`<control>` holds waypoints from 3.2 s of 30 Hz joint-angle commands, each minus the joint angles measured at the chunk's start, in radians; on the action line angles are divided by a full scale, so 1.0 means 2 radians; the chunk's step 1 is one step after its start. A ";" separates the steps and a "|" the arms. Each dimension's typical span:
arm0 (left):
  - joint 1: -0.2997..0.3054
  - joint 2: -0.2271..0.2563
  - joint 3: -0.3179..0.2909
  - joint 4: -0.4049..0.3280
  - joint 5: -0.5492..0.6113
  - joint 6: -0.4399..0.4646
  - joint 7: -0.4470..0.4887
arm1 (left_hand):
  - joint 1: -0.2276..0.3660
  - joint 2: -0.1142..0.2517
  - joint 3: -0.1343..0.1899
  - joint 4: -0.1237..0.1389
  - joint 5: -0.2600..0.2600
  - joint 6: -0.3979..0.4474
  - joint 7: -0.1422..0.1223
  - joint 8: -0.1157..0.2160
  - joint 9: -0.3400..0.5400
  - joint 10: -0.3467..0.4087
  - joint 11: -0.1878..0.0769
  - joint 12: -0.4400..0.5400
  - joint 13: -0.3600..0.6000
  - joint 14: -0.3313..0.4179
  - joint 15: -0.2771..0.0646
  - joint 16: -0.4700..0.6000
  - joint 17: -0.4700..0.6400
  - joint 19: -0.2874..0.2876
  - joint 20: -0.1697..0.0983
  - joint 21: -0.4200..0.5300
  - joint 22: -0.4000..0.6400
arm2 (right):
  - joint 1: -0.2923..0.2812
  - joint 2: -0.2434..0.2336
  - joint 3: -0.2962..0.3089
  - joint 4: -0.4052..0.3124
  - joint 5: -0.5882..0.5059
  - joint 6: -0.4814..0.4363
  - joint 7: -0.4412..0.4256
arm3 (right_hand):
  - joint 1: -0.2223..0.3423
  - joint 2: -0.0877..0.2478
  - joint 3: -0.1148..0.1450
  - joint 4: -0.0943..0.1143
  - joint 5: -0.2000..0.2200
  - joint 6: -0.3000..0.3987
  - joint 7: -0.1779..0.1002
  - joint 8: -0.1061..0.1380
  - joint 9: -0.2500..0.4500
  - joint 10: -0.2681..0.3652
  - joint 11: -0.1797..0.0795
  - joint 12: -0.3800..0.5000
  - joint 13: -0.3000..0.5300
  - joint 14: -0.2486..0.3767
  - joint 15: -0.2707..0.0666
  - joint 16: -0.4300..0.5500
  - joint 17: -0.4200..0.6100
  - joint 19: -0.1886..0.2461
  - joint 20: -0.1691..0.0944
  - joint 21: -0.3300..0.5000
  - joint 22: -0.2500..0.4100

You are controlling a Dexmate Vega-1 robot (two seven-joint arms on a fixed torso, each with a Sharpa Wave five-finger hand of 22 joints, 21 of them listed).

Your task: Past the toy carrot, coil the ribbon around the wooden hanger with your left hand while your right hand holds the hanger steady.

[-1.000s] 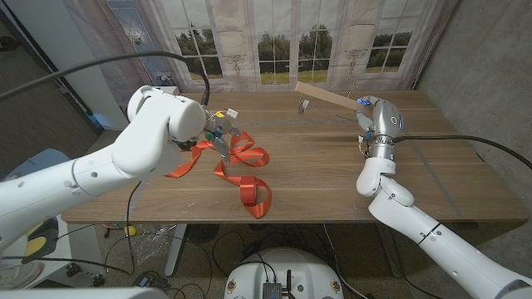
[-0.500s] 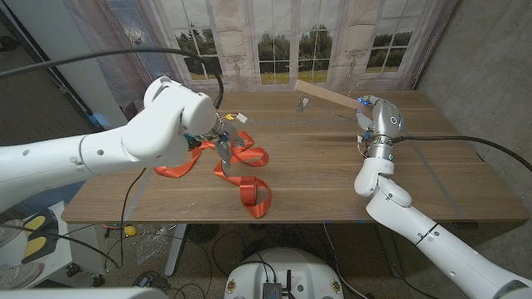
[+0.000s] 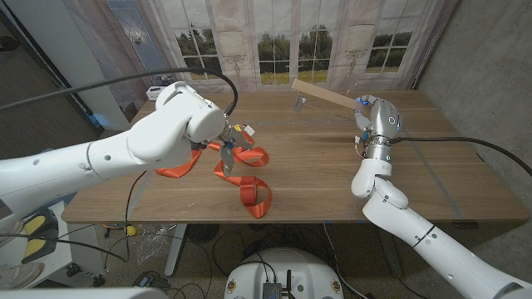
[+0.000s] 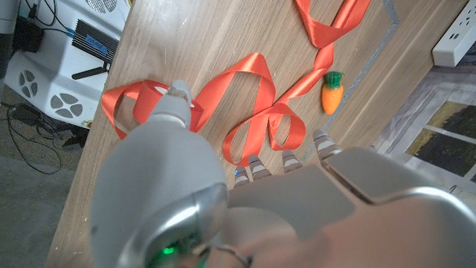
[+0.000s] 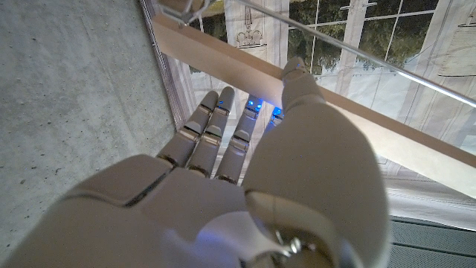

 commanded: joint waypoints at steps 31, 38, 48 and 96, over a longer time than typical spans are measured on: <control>0.107 -0.047 -0.157 0.085 -0.044 -0.424 0.064 | 0.001 -0.006 -0.019 0.006 0.016 -0.026 0.007 0.003 0.003 -0.020 0.008 0.004 0.003 -0.031 -0.001 0.003 0.001 -0.007 0.005 0.002 0.002 | -0.027 0.044 -0.031 -0.052 -0.066 -0.103 -0.026 | 0.016 0.018 -0.003 0.003 0.002 0.092 0.077 0.002 0.012 0.007 0.001 -0.001 0.004 0.008 -0.083 -0.003 0.005 0.000 -0.012 0.006 0.001; 0.128 -0.031 -0.181 0.094 -0.050 -0.462 0.112 | -0.001 -0.008 -0.025 0.008 0.018 -0.020 0.004 0.007 0.004 -0.009 0.007 0.010 0.004 -0.023 -0.004 0.006 0.001 -0.001 0.005 0.005 0.002 | -0.020 0.052 -0.039 -0.045 -0.070 -0.109 -0.027 | 0.016 0.018 -0.004 0.004 0.002 0.092 0.077 0.002 0.013 0.007 0.001 -0.002 0.004 0.009 -0.083 -0.004 0.006 0.000 -0.012 0.007 0.001; 0.145 -0.017 -0.200 0.115 -0.068 -0.507 0.159 | 0.000 -0.008 -0.032 0.009 0.021 -0.004 0.005 0.013 0.004 0.008 0.006 0.018 0.004 -0.003 -0.011 0.010 0.001 0.014 0.005 0.010 0.002 | -0.009 0.061 -0.051 -0.039 -0.078 -0.121 -0.026 | 0.017 0.018 -0.005 0.004 0.002 0.092 0.078 0.002 0.013 0.008 0.001 -0.002 0.004 0.009 -0.083 -0.005 0.007 0.000 -0.012 0.007 0.001; 0.260 0.012 -0.246 0.215 0.033 -0.553 0.536 | 0.185 0.105 -0.044 -0.009 -0.018 0.520 0.039 0.200 0.003 0.446 -0.005 0.233 0.100 0.456 -0.142 0.197 0.169 0.281 -0.080 0.139 0.029 | 0.014 0.056 -0.078 -0.033 -0.098 -0.154 -0.004 | 0.021 0.020 -0.008 0.004 0.003 0.092 0.076 0.001 0.013 0.009 0.001 -0.005 0.006 0.011 -0.084 -0.009 0.010 -0.003 -0.015 0.010 0.001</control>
